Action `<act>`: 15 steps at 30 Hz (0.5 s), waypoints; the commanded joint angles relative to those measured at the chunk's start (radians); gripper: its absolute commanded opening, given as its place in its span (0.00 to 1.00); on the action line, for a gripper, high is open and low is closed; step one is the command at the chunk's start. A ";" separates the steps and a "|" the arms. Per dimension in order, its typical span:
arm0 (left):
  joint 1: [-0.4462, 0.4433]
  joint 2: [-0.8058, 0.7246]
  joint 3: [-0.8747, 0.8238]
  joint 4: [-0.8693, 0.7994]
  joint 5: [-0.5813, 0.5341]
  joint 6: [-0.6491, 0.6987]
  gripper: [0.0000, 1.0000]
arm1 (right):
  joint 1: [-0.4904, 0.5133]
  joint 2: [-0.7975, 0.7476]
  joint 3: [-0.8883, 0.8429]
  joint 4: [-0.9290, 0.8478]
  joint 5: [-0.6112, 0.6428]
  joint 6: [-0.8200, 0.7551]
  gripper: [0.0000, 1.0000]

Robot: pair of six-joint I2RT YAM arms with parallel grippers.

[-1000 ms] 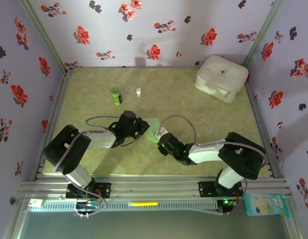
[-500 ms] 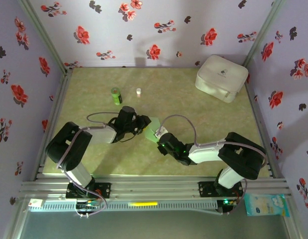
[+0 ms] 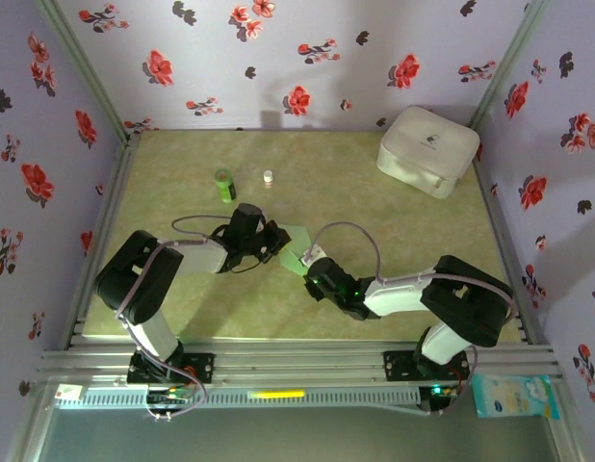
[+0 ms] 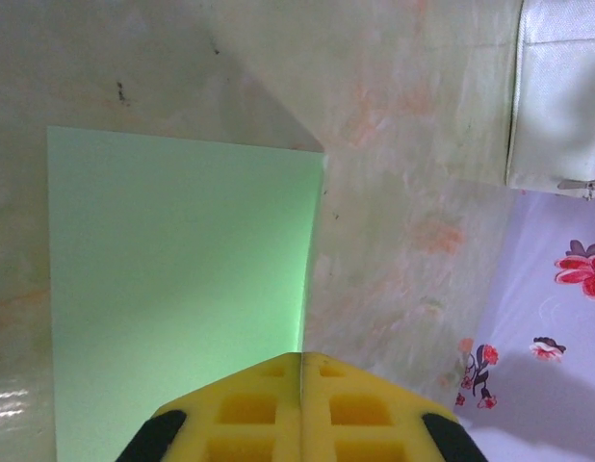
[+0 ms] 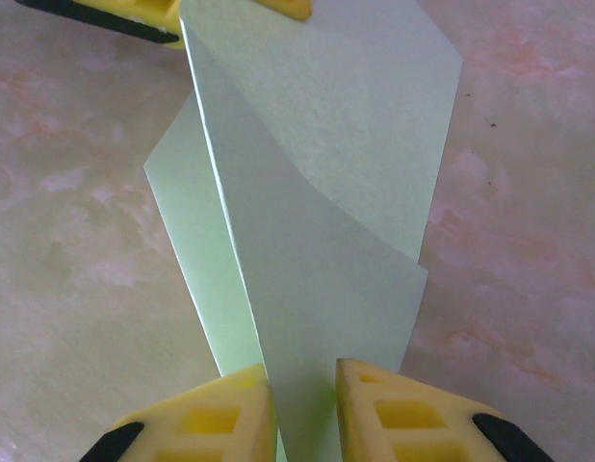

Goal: Fold a paper plane with a square sheet of paper (pick it up from the middle)
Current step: Fourth fold the wing at the center of the table.

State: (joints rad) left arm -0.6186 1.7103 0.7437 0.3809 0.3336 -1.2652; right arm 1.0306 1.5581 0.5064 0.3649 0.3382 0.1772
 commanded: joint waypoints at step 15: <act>0.009 0.004 0.022 0.000 0.012 0.012 0.00 | 0.008 0.002 -0.005 -0.025 0.004 0.050 0.10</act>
State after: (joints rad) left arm -0.6167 1.7103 0.7448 0.3809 0.3340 -1.2652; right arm 1.0306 1.5581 0.5045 0.3580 0.3405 0.1989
